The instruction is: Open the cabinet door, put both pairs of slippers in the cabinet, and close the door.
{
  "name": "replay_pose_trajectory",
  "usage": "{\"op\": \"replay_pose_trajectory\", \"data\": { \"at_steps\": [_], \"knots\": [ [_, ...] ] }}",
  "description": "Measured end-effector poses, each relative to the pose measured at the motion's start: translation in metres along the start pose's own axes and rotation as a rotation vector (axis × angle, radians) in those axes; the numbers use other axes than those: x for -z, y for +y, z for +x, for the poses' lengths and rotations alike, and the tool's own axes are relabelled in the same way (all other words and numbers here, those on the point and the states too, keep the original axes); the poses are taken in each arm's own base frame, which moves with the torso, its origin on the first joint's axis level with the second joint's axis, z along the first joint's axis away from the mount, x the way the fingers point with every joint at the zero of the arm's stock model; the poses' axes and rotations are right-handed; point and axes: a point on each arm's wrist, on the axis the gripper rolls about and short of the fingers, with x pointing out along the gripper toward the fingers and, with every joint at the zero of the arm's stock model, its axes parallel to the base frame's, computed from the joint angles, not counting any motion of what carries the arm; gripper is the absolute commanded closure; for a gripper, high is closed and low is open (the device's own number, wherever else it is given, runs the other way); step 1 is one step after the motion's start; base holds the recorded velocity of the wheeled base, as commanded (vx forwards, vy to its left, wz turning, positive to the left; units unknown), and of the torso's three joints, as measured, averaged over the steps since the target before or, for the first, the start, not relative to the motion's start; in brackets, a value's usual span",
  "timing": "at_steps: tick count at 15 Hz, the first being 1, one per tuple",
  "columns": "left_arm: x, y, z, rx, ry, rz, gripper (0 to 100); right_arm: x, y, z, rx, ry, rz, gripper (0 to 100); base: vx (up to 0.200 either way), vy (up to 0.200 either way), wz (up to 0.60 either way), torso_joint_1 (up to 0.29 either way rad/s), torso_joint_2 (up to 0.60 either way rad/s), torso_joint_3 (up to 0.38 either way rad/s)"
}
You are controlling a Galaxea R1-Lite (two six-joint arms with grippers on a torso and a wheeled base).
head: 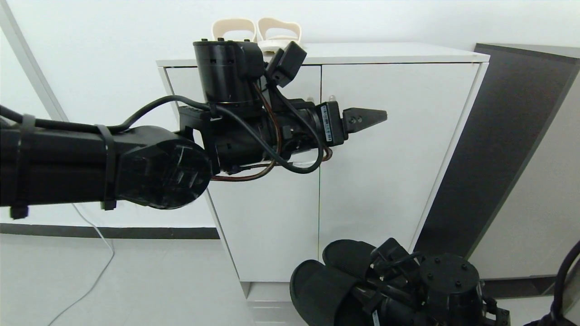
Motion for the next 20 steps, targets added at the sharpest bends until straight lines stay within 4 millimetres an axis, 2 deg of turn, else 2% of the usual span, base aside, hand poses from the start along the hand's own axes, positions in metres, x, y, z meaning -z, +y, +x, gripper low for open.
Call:
{"op": "replay_pose_trajectory", "data": {
  "at_steps": [5, 10, 14, 19, 20],
  "knots": [
    [-0.002, 0.008, 0.006, -0.054, -0.022, 0.019, 0, 0.001, 0.0, 0.0, 0.001, 0.004, -0.002, 100, 0.0, 0.0, 0.0, 0.0, 0.0, 0.0],
    [-0.006, 0.03, 0.01, -0.107, -0.04, 0.032, 0, 0.002, 0.0, 0.001, 0.001, 0.008, -0.003, 100, 0.0, 0.0, 0.0, 0.0, 0.0, 0.0],
    [-0.007, 0.044, 0.021, -0.154, -0.039, 0.027, 0, 0.004, 0.0, 0.003, 0.001, 0.015, -0.004, 100, 0.0, 0.0, 0.0, 0.0, 0.0, 0.0],
    [-0.003, 0.048, 0.036, -0.147, -0.041, 0.028, 0, 0.005, 0.0, 0.006, 0.001, 0.007, 0.001, 100, 0.0, 0.0, 0.0, 0.0, 0.0, 0.0],
    [-0.001, 0.048, 0.038, -0.146, -0.039, 0.028, 100, 0.005, 0.0, 0.006, 0.001, 0.009, 0.001, 100, 0.0, 0.0, 0.0, 0.0, 0.0, 0.0]
  ]
}}
